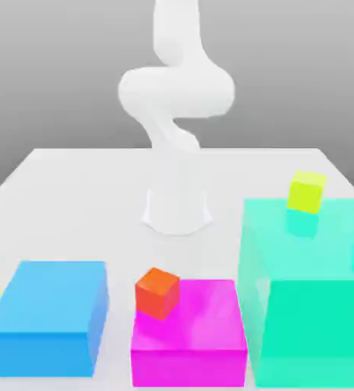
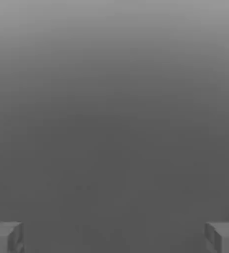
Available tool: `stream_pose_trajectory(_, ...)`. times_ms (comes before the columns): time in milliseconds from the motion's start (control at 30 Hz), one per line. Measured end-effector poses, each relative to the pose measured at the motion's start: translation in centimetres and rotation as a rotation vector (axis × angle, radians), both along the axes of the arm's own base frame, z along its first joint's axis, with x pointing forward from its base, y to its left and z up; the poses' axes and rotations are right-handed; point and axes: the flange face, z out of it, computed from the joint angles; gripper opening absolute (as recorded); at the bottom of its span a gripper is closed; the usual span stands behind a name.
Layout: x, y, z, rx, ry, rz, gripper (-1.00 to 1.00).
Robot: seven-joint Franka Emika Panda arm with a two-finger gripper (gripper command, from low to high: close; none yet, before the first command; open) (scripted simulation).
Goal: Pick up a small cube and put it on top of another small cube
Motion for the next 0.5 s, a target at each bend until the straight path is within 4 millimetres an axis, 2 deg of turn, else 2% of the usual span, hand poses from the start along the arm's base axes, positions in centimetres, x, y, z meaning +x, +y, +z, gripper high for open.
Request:
stream_pose_trajectory(100,3.4,-3.8,-4.8,0.052,0.082,-0.105,0.00)
stream_pose_trajectory(233,6.3,-9.1,-11.5,0.119,0.184,-0.246,0.00)
stream_pose_trajectory(367,7.5,-14.6,-18.7,0.185,0.281,-0.395,0.00)
stream_pose_trajectory(500,7.0,-19.9,-26.2,0.249,0.375,-0.549,0.00)
